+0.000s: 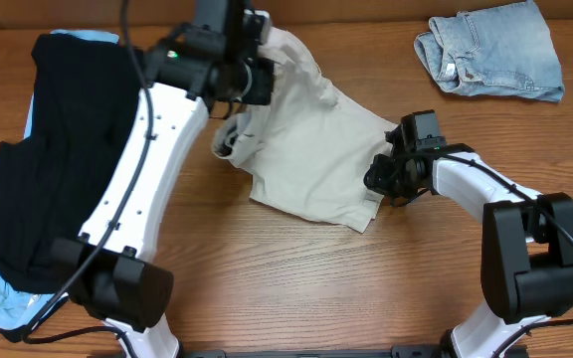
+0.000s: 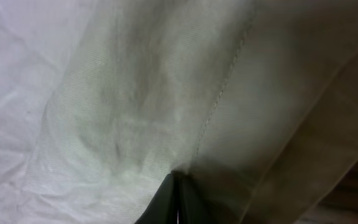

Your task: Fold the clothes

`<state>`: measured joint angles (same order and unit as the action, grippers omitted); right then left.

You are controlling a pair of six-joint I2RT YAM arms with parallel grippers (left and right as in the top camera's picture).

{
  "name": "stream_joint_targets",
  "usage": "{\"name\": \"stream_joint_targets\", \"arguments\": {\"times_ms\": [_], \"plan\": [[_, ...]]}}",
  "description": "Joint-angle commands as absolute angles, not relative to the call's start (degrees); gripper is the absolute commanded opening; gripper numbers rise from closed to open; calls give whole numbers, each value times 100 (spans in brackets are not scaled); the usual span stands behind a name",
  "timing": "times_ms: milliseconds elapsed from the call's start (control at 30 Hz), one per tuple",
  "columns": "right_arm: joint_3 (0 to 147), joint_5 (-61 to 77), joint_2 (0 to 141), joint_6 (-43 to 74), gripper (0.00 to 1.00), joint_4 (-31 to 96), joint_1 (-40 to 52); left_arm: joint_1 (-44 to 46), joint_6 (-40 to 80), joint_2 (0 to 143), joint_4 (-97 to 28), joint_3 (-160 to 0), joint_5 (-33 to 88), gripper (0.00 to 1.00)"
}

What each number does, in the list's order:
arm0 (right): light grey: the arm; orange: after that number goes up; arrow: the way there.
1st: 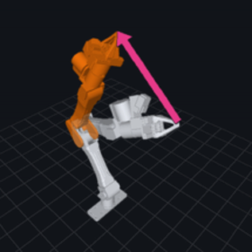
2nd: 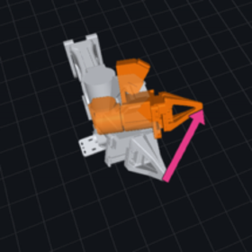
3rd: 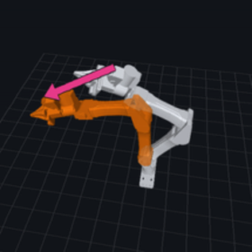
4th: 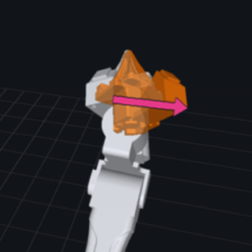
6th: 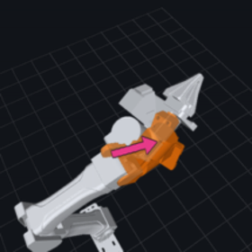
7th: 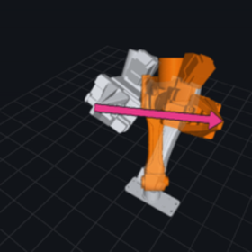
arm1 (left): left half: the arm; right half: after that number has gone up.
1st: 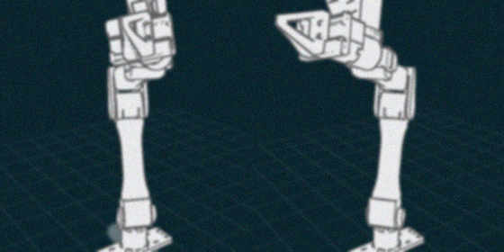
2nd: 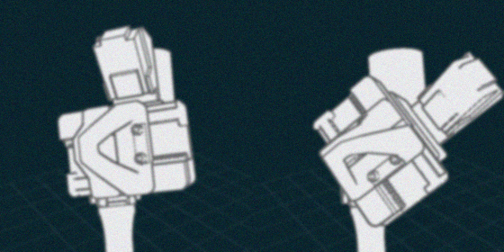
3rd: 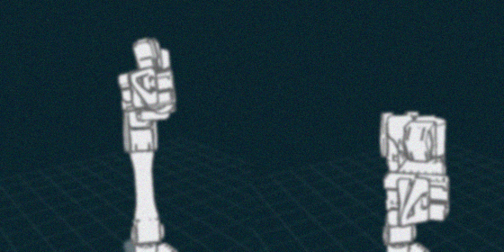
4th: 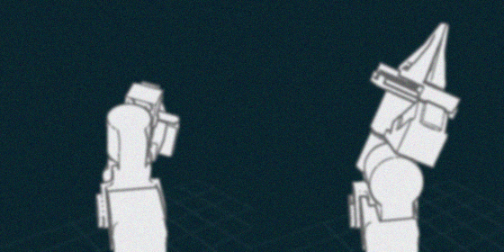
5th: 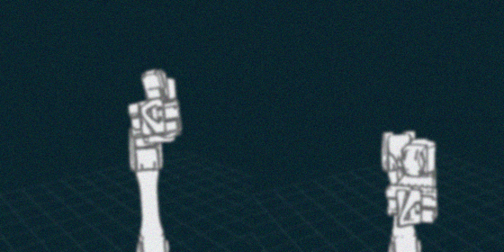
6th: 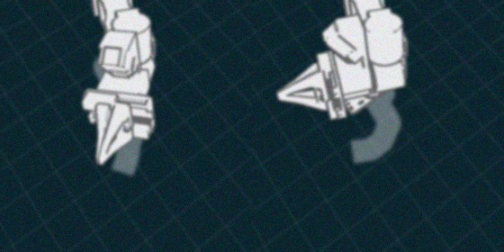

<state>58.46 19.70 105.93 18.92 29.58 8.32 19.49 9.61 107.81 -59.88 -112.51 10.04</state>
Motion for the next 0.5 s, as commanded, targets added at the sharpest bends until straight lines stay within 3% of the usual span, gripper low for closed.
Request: {"name": "stream_joint_targets", "arguments": {"times_ms": [0, 467], "plan": [[5806, 1984, 10659, 1957, 4, 2941, 834, 2211, 1208, 10919, -5854, -11459, 972, 4], [6305, 2231, 9922, 1994, 4, 3518, 357, 3326, 1437, 11966, -5522, -11459, 1203, 4]]}}
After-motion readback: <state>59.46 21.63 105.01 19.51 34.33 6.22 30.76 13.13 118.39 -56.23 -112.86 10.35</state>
